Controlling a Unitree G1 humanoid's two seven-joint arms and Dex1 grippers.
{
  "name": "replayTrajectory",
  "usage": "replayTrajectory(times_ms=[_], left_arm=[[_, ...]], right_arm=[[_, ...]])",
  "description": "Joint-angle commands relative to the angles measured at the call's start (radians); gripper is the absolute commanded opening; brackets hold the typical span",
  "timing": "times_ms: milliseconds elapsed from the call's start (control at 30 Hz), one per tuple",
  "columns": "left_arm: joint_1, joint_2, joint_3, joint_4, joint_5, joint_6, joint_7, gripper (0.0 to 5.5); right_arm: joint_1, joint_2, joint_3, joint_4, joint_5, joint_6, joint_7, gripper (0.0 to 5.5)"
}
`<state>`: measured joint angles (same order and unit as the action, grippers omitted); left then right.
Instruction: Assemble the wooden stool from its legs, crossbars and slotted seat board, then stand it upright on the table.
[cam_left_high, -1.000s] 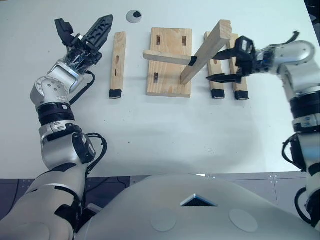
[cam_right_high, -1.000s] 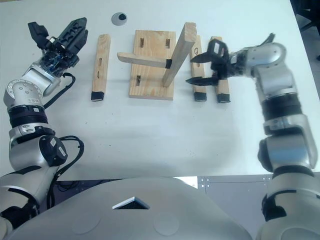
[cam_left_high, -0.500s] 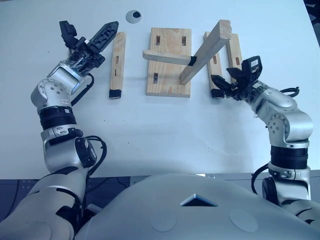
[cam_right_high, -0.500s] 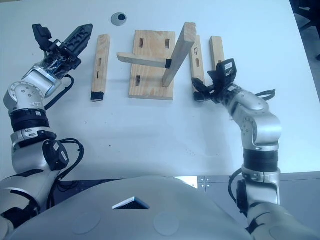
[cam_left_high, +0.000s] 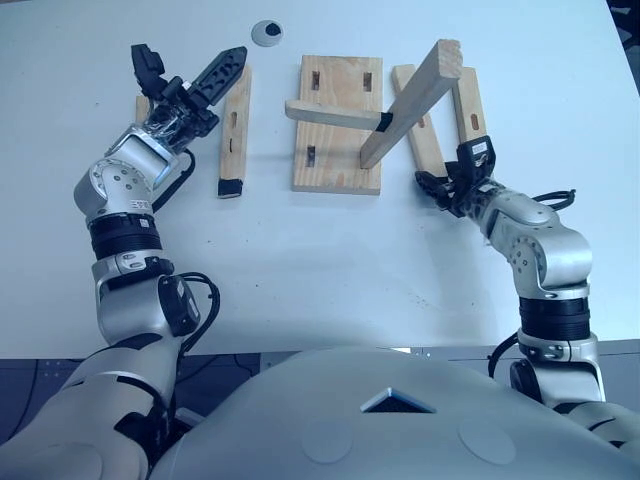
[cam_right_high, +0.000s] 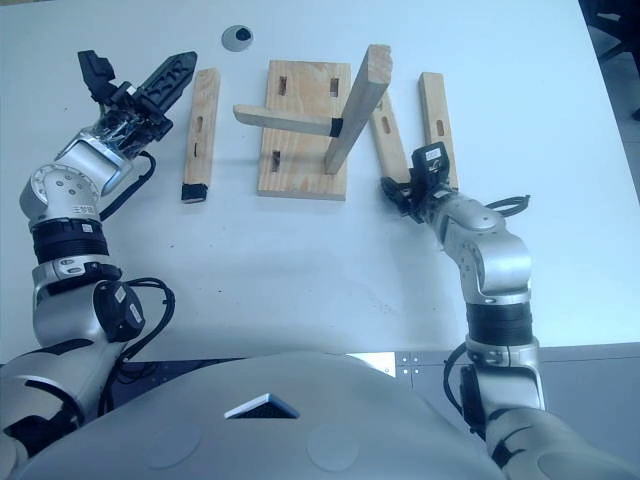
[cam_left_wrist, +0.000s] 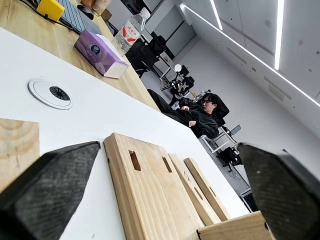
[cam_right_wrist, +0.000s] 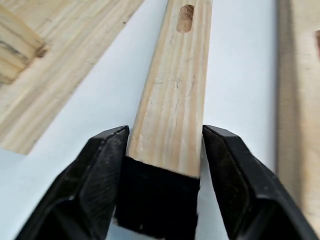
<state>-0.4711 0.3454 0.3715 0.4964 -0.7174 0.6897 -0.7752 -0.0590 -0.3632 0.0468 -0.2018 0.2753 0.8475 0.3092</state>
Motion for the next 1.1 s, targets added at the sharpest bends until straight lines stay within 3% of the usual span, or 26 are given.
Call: replayTrajectory(times_ms=[33,333,433,533,667,833,1100], left_arm=[[0.015,-0.002,-0.001,-0.033,0.006,-0.012,0.006,5.05],[-0.054,-0.012,0.043,-0.131,-0.045,-0.001,0.056,5.05],[-0.090,-0.013,0.031,-0.247,-0.103,0.025,0.039,5.05],[-0.153,0.001,-0.022,-0.352,-0.177,0.077,-0.045,5.05],[-0.231,-0.008,-0.039,-0.391,-0.285,0.169,-0.072,5.05],[-0.244,-0.074,-0.050,-0.476,-0.417,0.245,0.004,5.05],[-0.254,-0.132,-0.051,-0.552,-0.521,0.247,0.105,5.05]], right_arm=[[-0.010,0.001,0.003,0.010,-0.016,0.012,-0.005,2.07],[-0.136,0.104,-0.169,0.056,0.031,-0.213,-0.086,2.02],[-0.224,0.098,-0.239,0.055,0.113,-0.342,0.004,2.02],[-0.359,0.034,-0.292,0.069,0.284,-0.410,0.245,2.02],[-0.513,-0.032,-0.350,0.070,0.558,-0.229,0.406,2.02],[-0.534,-0.079,-0.305,-0.014,0.750,-0.041,0.473,2.02],[-0.495,-0.078,-0.255,-0.101,0.827,0.052,0.464,2.02]])
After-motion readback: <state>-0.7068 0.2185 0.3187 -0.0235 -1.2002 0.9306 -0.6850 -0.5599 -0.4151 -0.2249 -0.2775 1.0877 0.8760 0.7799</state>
